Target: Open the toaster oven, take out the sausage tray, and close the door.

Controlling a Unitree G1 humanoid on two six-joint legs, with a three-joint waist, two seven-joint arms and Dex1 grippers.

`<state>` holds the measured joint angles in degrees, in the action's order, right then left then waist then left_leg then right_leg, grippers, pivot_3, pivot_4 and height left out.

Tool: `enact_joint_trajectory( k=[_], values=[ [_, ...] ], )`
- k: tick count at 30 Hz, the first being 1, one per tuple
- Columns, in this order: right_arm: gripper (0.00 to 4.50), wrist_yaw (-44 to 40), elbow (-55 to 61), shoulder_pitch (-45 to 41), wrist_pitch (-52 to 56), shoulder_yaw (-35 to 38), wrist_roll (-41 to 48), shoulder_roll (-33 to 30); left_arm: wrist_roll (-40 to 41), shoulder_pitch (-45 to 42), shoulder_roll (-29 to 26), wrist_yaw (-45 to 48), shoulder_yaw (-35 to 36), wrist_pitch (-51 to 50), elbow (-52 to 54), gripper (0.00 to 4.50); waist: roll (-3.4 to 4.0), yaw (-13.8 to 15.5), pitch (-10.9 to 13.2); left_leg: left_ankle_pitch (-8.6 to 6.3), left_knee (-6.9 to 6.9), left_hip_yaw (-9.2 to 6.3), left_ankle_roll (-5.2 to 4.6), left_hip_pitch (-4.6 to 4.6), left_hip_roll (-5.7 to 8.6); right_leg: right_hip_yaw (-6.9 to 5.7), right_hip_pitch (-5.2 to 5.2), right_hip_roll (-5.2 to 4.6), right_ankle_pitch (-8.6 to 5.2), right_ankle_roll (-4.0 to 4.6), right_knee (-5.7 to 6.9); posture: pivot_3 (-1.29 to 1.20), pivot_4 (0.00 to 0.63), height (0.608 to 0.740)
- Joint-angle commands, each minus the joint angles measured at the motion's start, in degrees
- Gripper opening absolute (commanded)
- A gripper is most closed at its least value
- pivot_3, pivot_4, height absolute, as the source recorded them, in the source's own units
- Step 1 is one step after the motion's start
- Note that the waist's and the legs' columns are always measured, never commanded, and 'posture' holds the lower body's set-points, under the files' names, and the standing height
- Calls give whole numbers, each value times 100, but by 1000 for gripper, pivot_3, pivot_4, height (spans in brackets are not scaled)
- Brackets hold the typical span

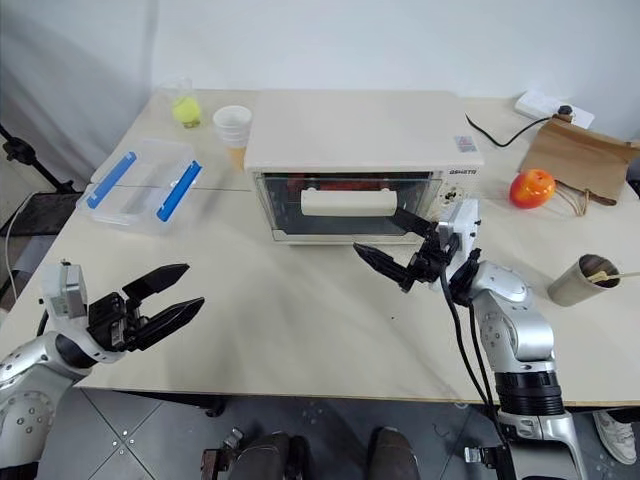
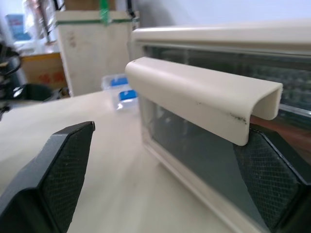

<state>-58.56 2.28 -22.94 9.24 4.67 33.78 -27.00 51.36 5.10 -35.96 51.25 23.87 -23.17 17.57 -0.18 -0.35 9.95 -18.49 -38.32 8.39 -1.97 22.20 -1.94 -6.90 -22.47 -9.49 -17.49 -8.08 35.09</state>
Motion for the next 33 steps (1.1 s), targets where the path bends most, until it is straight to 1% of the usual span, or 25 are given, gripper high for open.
enact_joint_trajectory(
  k=[1, 5, 7, 8, 10, 14, 18, 20, 21, 25, 31, 32, 33],
  values=[
    [4500, -486, 249, 55, -806, -58, -313, -121, 293, -52, -26, -47, 227, -130, 205, 4477, 0, -23, 0, 0, 0, 4, 0, 0, 1, 1, -1, 0, 0, 0, 0, 0, 150, 740],
    [4500, -882, 106, 191, -1739, -151, -749, -197, 556, -333, -69, -85, 267, -350, 93, 4477, 0, -46, 0, 0, 0, 4, 1, 0, 1, 1, -2, 1, 0, 0, 0, 0, 150, 740],
    [4500, -989, 49, 243, -1936, -216, -849, -211, 653, -639, -47, -133, 218, -439, -24, 4099, 0, -51, 0, 1, 0, 4, 2, 0, 0, 3, -2, 2, 0, 0, 0, 0, 150, 740],
    [4500, -1010, 15, 266, -2023, -238, -890, -198, 632, -954, 11, -210, 127, -440, -189, 3935, -1, -58, 1, 1, 0, 4, 2, -1, 1, 3, -2, 2, 0, 0, 1, 0, 150, 740],
    [4500, -999, -91, 271, -2217, -244, -967, -162, 388, -1623, 149, -302, -112, -322, -593, 3306, -1, -56, 1, 4, -3, 2, 8, -1, 3, 2, -2, 6, 0, 0, 4, 0, 150, 740],
    [4500, -955, -245, 229, -2346, -230, -1007, -147, -68, -2666, 450, -390, -466, -94, -1341, 2094, -2, -67, 1, 9, -14, 2, 10, -1, 10, 2, 1, 7, 0, 0, 10, 0, 150, 740],
    [4500, -935, -318, 215, -2410, -218, -1016, -172, -575, -3245, 661, -230, -855, 150, -1865, 854, -4, -111, 3, 9, -14, 0, 10, 0, 11, -2, 0, 8, 0, 0, 18, 0, 150, 740],
    [4500, -919, -338, 223, -2438, -214, -1024, -182, -883, -3535, 858, -176, -1147, 326, -2190, 241, -4, -121, 3, 9, -13, 1, 10, -1, 12, -3, -1, 9, 0, 0, 17, 0, 150, 740],
    [4500, -900, -345, 228, -2448, -212, -1031, -182, -998, -3661, 958, -151, -1260, 394, -2331, 41, -5, -116, 3, 9, -14, 0, 10, -1, 11, -4, 0, 9, 0, 0, 19, 0, 150, 740],
    [4500, -832, -305, 314, -2436, -184, -1038, -211, -1289, -4027, 1287, -65, -1492, 560, -2815, 41, -11, -111, 6, 9, -31, -1, 10, 4, 11, -4, 0, 10, 0, 0, 24, 0, 150, 740],
    [4500, -714, -146, 585, -2397, -62, -1033, -336, -1491, -4081, 1409, 221, -1655, 594, -2964, 41, -13, -110, 8, 9, -35, -3, 9, 5, 10, -4, 0, 9, 0, -1, 29, 0, 150, 740],
    [4500, -611, -16, 811, -2327, 72, -1029, -432, -1537, -4041, 1374, 339, -1714, 589, -2956, 41, -14, -109, 8, 9, -36, -4, 9, 5, 10, -4, 0, 9, 0, -1, 30, 0, 150, 740],
    [4500, -410, 218, 1216, -2121, 357, -976, -568, -1632, -3987, 1318, 492, -1786, 649, -2972, 41, -14, -81, 8, 9, -40, -4, 9, 7, 10, -4, 0, 9, 0, -1, 30, 0, 150, 740]
  ],
)
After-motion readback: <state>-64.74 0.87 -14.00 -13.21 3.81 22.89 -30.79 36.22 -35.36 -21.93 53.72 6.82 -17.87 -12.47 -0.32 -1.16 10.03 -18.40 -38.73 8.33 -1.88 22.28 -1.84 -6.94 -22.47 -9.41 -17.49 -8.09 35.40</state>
